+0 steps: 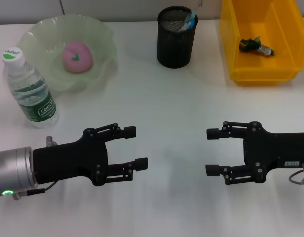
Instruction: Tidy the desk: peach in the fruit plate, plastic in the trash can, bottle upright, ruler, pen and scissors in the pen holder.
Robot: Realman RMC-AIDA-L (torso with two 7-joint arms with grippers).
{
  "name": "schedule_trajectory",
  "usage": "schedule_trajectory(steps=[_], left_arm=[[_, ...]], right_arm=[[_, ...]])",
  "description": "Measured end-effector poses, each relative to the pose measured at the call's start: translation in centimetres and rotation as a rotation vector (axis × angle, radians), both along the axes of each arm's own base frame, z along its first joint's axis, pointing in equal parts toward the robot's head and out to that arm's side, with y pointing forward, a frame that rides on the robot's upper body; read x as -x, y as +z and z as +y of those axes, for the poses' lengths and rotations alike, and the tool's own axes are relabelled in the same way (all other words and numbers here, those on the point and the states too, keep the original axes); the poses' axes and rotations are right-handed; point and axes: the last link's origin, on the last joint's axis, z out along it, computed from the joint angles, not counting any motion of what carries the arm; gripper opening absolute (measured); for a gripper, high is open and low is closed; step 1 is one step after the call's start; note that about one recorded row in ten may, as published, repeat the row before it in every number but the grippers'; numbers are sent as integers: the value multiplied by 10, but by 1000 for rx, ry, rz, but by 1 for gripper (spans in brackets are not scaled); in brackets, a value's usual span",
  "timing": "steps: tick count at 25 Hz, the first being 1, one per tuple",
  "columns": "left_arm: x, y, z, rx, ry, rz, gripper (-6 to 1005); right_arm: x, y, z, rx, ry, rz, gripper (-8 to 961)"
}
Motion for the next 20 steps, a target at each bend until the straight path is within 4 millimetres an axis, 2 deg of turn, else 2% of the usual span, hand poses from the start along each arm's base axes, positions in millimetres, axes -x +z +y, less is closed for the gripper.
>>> schedule_trajectory(steps=[20], left_arm=[[0,-1,-3,13,-8,3,811]], right_arm=[[3,-2,2,13,8,-6,810]])
